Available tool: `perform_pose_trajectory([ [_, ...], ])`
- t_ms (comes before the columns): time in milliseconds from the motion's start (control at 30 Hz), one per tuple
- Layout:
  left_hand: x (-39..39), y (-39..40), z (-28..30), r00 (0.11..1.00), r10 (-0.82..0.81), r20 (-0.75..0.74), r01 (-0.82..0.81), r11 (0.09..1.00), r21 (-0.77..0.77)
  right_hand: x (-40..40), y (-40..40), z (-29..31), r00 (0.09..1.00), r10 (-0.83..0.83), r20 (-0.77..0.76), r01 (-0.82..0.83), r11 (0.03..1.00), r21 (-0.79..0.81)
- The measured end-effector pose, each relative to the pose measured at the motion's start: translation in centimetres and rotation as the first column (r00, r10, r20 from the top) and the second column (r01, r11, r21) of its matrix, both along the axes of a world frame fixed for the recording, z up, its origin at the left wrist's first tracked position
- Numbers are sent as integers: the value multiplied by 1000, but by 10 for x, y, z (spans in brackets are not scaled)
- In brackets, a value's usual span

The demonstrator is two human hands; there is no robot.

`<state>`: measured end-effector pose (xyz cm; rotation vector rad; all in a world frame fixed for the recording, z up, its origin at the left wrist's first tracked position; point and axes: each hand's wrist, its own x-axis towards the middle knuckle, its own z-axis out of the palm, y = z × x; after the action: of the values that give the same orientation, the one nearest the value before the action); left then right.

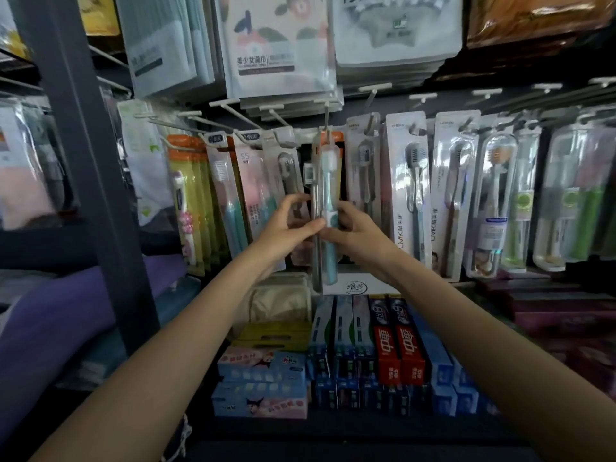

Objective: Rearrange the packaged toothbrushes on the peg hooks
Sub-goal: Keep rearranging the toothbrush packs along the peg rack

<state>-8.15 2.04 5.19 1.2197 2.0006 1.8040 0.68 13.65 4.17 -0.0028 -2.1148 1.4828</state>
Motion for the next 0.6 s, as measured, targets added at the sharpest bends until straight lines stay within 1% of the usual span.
perform_pose_trajectory([
  [67, 0, -3, -3, 999, 45, 3, -45, 999, 14, 3, 1, -4, 1000, 20, 21, -20, 1000, -7],
  [133, 4, -5, -4, 990, 122, -66, -121, 993, 12, 5, -2, -7, 1000, 21, 18, -21, 1000, 5],
  [167, 5, -6, -3, 981, 166, -99, -165, 986, 15, 5, -4, -7, 1000, 7, 2, -8, 1000, 19],
  [233, 3, -9, -2, 965, 221, -141, -219, 975, 24, 5, -9, -7, 998, -41, -53, 46, 994, 97],
  [300, 4, -15, 0, 962, 220, -159, -216, 975, 44, 2, -12, -9, 994, -73, -86, 87, 982, 169],
  [333, 4, -18, 0, 962, 213, -173, -207, 977, 51, 1, -14, -10, 993, -81, -87, 96, 980, 176],
  [433, 3, -27, 0, 958, 212, -194, -208, 977, 44, 0, -16, -11, 991, -117, -69, 125, 983, 135],
  [500, 2, -31, -1, 958, 213, -193, -212, 977, 25, 2, -16, -13, 985, -150, -88, 159, 981, 109],
  [600, 2, -37, 1, 961, 203, -188, -205, 979, 11, 6, -16, -15, 967, -197, -160, 223, 962, 161],
])
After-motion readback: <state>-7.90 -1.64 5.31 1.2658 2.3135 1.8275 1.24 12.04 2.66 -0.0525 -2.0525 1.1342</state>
